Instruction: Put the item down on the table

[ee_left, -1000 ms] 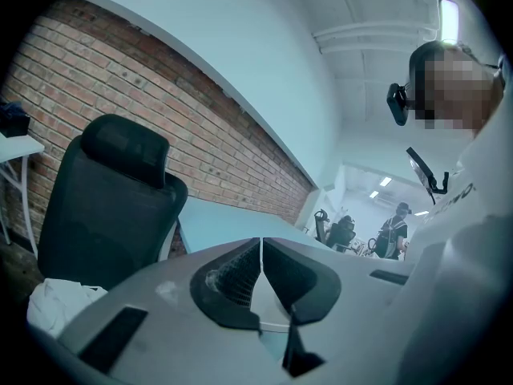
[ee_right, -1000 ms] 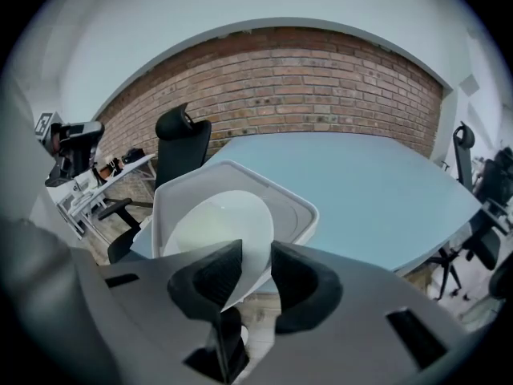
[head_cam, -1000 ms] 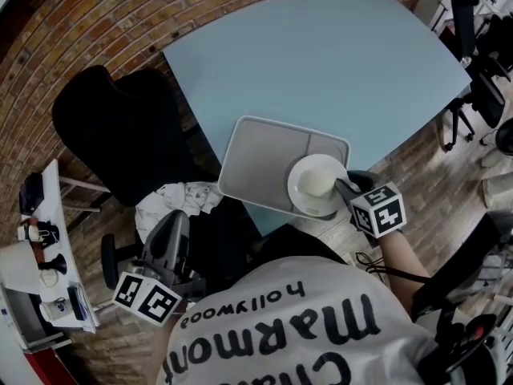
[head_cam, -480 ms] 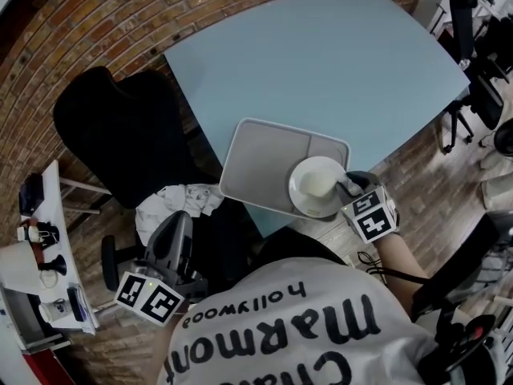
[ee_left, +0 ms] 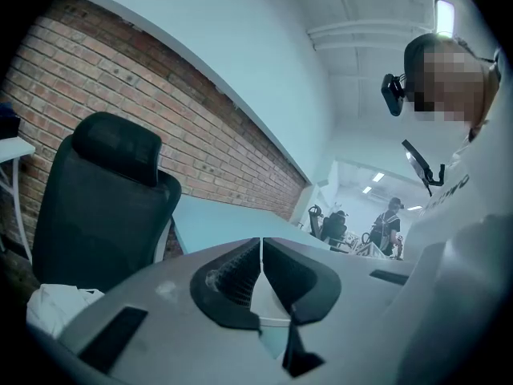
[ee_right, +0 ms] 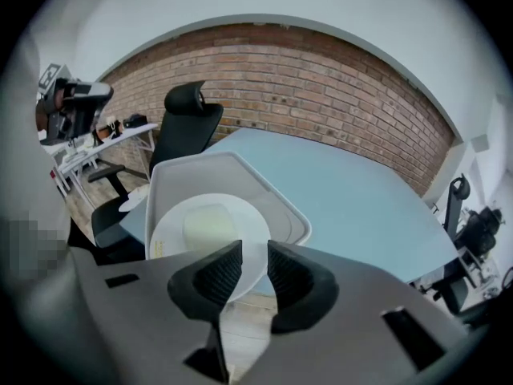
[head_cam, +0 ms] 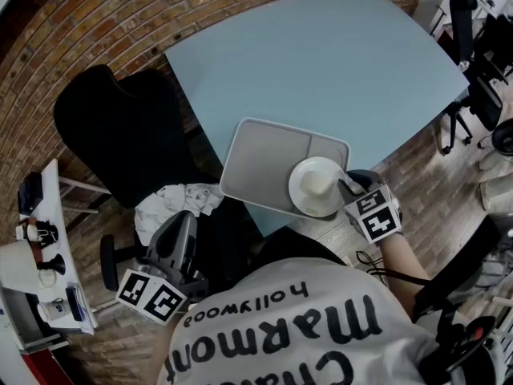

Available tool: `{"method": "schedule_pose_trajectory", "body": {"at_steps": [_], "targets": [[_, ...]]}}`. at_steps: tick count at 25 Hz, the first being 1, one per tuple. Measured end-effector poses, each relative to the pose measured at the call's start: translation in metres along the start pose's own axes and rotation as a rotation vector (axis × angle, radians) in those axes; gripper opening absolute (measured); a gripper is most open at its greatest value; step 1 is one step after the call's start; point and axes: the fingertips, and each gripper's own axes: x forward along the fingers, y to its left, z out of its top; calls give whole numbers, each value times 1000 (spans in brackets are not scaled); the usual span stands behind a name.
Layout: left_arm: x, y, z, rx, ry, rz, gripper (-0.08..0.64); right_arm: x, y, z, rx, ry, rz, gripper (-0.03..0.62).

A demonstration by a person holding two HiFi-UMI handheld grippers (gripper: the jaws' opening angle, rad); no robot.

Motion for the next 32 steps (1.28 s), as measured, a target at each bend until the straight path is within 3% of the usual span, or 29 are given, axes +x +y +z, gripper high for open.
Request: {"method": "schedule_pose_trajectory", "body": {"at_steps": [3, 8, 11, 14, 19, 32], "targets": [[4, -1, -3, -4, 12, -7, 17, -11, 6, 21, 76, -74, 62, 102], [14, -2, -8, 1, 28, -28, 17, -41, 15, 68, 265, -325, 210, 102], [21, 1, -12, 2, 6, -41, 17, -49, 24, 82, 347, -410, 289, 97], [35, 0, -22, 10, -6, -60, 17, -45, 30, 81, 340, -411, 261, 65], [57, -10, -39, 32, 49, -98, 17, -41, 37, 79, 290, -402, 228, 41], [60, -13, -42, 25, 66, -126, 17, -43, 10, 61, 378, -360, 148, 9]]}}
